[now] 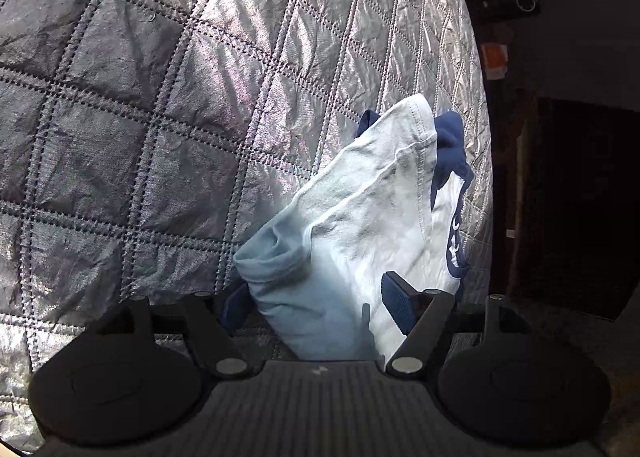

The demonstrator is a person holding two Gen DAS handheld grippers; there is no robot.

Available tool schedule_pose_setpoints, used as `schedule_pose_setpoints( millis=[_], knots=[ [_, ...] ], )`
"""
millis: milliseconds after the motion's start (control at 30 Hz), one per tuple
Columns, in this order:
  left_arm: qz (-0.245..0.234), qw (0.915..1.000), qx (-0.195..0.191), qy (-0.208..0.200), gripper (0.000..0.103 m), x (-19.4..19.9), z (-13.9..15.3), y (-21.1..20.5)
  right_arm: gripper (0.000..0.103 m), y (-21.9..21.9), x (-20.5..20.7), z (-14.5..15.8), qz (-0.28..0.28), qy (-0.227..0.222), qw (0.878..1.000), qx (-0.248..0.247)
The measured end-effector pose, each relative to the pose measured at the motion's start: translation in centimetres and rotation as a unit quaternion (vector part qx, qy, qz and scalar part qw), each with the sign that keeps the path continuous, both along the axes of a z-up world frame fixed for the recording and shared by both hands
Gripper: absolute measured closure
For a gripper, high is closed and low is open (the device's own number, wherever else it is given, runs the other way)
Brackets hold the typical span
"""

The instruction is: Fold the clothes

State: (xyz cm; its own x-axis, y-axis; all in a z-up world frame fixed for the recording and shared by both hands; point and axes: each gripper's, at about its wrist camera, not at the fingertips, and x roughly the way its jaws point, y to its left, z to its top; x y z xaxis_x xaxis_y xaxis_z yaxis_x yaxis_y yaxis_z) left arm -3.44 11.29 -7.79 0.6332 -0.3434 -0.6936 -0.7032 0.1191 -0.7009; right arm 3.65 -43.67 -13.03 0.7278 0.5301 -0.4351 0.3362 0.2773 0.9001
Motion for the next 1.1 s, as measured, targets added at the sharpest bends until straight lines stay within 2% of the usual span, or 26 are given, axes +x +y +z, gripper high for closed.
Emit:
schedule_pose_setpoints(
  millis=[67,133,167,233,300,467,567,733,1000,1100],
  knots=[
    [0.0,1.0,0.002,0.003,0.047,0.0,0.0,0.0,0.063,0.2,0.2,0.0,-0.001,0.004,1.0,-0.009],
    [-0.01,0.9999,0.012,0.005,0.061,0.3,-0.1,0.0,0.066,0.5,0.4,0.1,0.003,0.006,1.0,-0.025],
    [-0.015,0.9997,0.019,0.008,0.072,0.4,-0.2,-0.1,0.066,0.6,0.5,0.2,0.005,0.006,1.0,-0.03],
    [-0.015,0.9997,0.016,0.009,0.078,0.4,-0.6,-0.1,0.066,0.7,0.6,0.3,0.005,0.006,0.999,-0.033],
    [-0.014,0.9997,0.013,0.013,0.094,0.4,-1.1,-0.1,0.073,0.6,0.7,0.0,0.001,0.01,1.0,-0.027],
    [-0.014,0.9995,0.029,0.0,0.099,0.3,-1.3,-0.4,0.078,0.4,0.8,0.0,-0.001,0.017,0.999,-0.036],
    [-0.014,0.9987,0.048,-0.007,0.1,0.1,-1.1,-0.8,0.098,0.3,0.7,0.0,-0.001,0.021,0.999,-0.047],
    [-0.015,0.9966,0.081,-0.008,0.101,-0.3,-0.4,-1.3,0.099,0.2,0.5,0.2,0.0,0.027,0.998,-0.065],
    [-0.006,0.9951,0.098,0.008,0.101,-3.0,0.5,-1.7,0.099,0.5,-0.9,1.6,0.012,0.062,0.996,-0.068],
    [0.015,0.9958,0.089,0.016,0.101,-4.2,1.1,-1.5,0.099,0.8,-2.2,3.0,0.031,0.073,0.993,-0.083]
  ],
)
